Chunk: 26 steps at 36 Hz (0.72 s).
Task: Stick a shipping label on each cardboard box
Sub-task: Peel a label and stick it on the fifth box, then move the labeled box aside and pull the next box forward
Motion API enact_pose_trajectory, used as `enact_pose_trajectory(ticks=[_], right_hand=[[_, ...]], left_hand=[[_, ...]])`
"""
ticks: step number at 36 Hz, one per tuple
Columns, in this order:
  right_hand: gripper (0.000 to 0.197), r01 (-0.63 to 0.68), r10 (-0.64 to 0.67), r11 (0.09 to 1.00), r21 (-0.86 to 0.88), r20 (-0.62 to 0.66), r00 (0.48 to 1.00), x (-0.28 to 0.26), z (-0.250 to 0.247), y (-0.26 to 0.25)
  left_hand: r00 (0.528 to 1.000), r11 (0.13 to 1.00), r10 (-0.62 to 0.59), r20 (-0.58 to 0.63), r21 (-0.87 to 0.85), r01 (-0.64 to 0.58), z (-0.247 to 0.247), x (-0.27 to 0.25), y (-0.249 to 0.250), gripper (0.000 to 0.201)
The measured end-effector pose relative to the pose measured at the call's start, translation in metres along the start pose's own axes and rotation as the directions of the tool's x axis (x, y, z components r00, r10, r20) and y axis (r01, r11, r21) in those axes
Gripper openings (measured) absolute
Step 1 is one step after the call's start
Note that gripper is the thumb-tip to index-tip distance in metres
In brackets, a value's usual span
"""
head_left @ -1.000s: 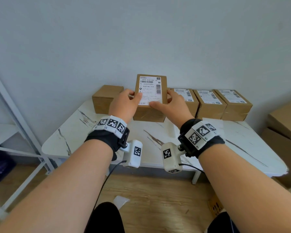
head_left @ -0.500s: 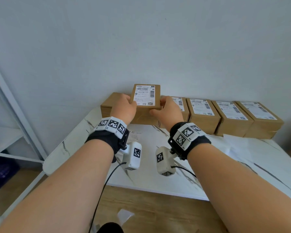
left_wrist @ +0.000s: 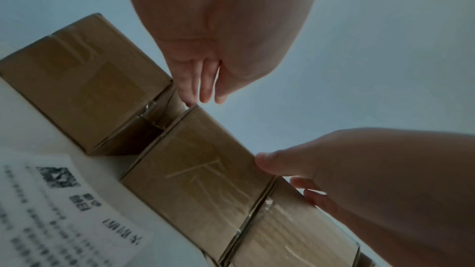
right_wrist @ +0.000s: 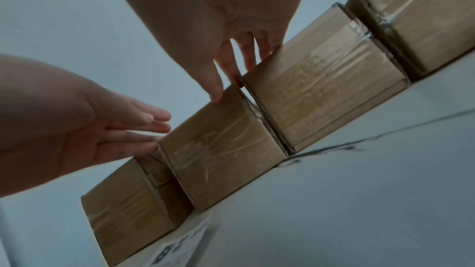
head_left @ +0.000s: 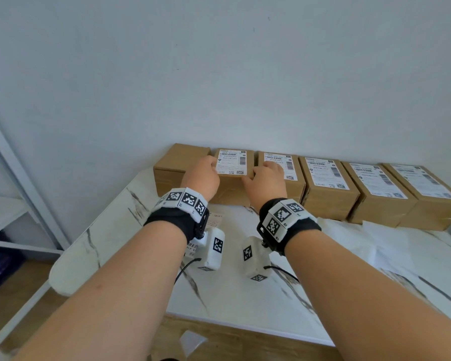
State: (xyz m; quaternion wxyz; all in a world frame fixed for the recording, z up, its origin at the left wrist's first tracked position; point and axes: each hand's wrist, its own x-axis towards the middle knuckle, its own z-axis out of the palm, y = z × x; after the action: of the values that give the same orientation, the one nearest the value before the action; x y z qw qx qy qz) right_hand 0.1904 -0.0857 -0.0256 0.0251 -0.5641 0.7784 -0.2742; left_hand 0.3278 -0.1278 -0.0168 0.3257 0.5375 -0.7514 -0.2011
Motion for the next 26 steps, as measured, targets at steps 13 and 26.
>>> enact_pose_trajectory(ticks=[13,26], right_hand=[[0.035,0.074,-0.076,0.903,0.423,-0.012,0.997,-0.01,0.004,-0.052],[0.026,-0.054,-0.072,0.909,0.413,0.284,0.956,-0.016,0.024,-0.091]], left_hand=[[0.962,0.994,-0.096,-0.256,0.03,0.107,-0.039,0.009,-0.043,0.049],[0.974,0.965,-0.226,-0.029,0.128,0.228,-0.045,0.008,-0.072,0.024]])
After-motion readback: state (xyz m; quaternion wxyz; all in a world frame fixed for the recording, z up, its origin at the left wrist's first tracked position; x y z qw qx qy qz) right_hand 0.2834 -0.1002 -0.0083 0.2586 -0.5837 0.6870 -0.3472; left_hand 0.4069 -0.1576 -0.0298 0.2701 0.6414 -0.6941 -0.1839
